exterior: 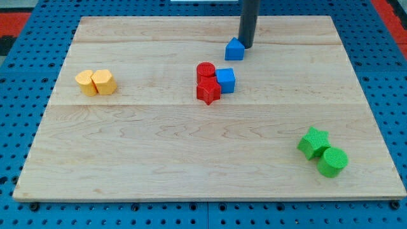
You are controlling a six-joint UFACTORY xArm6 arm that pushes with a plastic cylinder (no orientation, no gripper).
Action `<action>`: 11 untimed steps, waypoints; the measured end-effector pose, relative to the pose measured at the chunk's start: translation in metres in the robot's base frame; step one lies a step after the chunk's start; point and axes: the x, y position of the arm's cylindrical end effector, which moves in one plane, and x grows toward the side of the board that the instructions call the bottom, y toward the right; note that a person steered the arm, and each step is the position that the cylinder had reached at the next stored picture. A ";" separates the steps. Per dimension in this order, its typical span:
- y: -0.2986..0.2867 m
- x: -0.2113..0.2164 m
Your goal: Push the blue triangle into the blue cube
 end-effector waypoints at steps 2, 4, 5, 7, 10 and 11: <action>0.000 0.044; 0.001 0.011; -0.021 0.011; -0.038 0.027; -0.015 0.049; 0.062 0.065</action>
